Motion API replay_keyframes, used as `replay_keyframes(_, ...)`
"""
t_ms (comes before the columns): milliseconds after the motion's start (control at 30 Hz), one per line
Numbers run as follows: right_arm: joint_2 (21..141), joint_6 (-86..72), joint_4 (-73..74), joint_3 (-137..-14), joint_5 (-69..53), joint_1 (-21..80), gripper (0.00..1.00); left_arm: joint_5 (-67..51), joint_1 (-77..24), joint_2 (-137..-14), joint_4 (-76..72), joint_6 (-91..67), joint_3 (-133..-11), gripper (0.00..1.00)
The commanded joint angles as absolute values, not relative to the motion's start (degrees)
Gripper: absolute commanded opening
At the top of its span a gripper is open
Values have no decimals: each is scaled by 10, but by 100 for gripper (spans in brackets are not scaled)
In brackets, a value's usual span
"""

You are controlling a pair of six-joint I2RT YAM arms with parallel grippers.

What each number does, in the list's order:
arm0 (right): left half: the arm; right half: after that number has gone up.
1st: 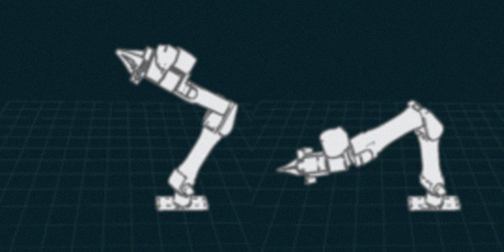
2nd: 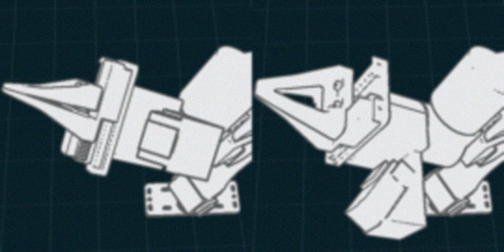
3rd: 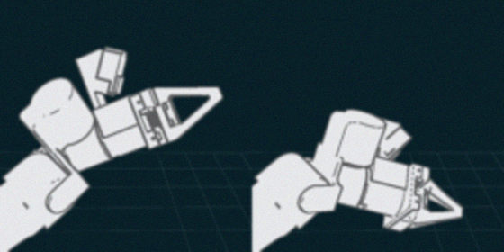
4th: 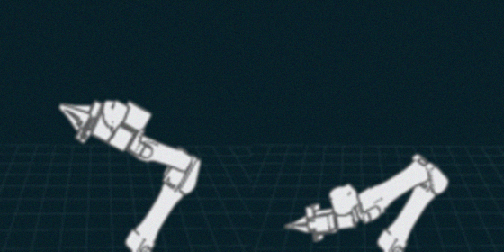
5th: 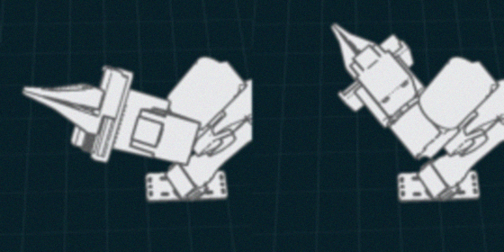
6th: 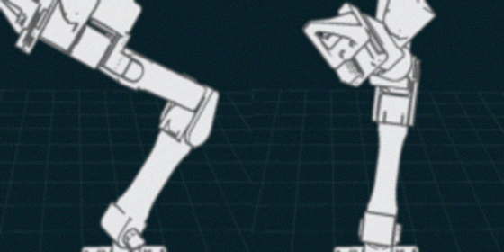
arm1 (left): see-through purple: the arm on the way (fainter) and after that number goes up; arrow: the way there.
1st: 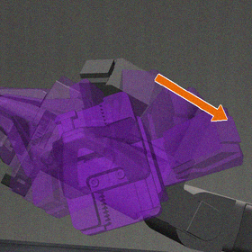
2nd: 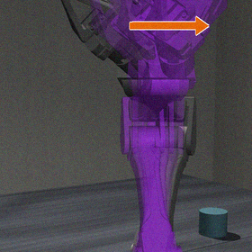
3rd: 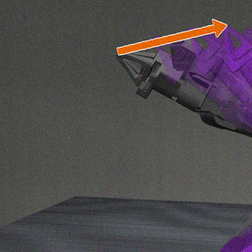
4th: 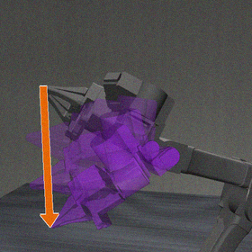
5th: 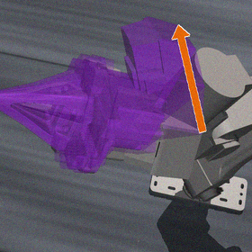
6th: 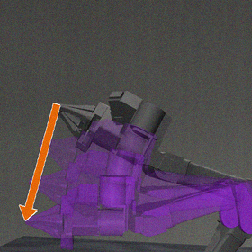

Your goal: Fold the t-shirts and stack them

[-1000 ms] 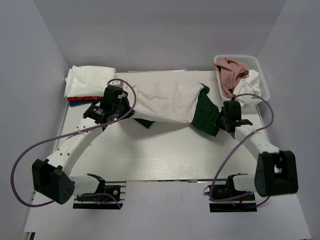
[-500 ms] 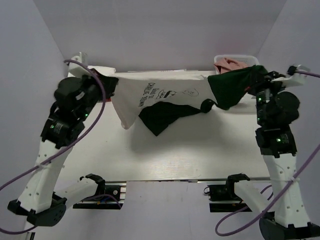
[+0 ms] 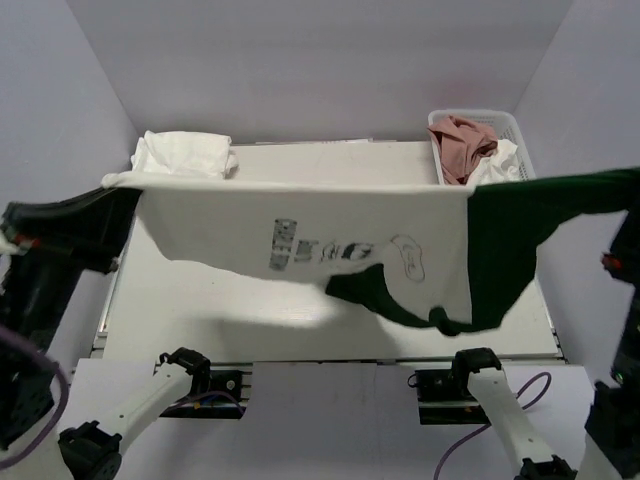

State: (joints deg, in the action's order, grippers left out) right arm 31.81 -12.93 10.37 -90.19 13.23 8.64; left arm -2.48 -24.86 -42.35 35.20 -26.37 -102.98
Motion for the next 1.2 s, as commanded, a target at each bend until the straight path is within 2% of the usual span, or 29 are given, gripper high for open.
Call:
replay_keyframes(0, 298, -98, 92, -919, 146, 85, 0, -33, -244, -411, 370, -256, -1062, 0)
replay_keyframes(200, 357, -78, 108, -941, 127, 88, 0, -18, -244, -417, 362, -256, -1041, 0)
replay_keyframes(300, 417, -79, 98, -920, 117, 87, 0, 56, -244, -447, 345, -256, -992, 0)
replay_keyframes(400, 515, -89, 76, -885, 88, 85, 0, 148, -251, -525, 345, -267, -952, 0)
replay_keyframes(533, 659, -106, 9, -804, 6, 84, 0, 209, -242, -624, 322, -285, -870, 0)
replay_keyframes(667, 773, -127, -38, -776, -13, 85, 0, 276, -235, -706, 296, -319, -805, 0)
replay_keyframes(700, 822, -127, -32, -780, -14, 86, 0, 282, -222, -752, 296, -319, -797, 3)
replay_keyframes(733, 874, -124, -26, -804, -27, 89, 0, 282, -215, -778, 287, -324, -781, 11)
replay_keyframes(767, 928, -120, -7, -817, -36, 90, 0, 282, -200, -807, 280, -331, -780, 49)
replay_keyframes(800, 956, -113, 37, -853, -40, 91, 0, 282, -190, -841, 280, -339, -787, 78)
replay_keyframes(833, 982, -106, 62, -900, -46, 94, 24, 282, -181, -915, 289, -348, -800, 100)
replay_keyframes(867, 1048, -105, 87, -946, -47, 95, 37, 265, -172, -953, 329, -367, -821, 100)
replay_keyframes(933, 1068, -93, 145, -969, -51, 107, 62, 242, -157, -1013, 370, -375, -894, 100)
replay_keyframes(967, 1057, -90, 144, -951, -53, 111, 84, 236, -151, -1041, 377, -375, -905, 100)
replay_keyframes(1000, 1046, -84, 128, -934, -50, 116, 90, 229, -151, -1042, 368, -375, -910, 100)
replay_keyframes(1167, 961, -87, 85, -825, -27, 136, 90, 175, -151, -995, 295, -336, -855, 100)
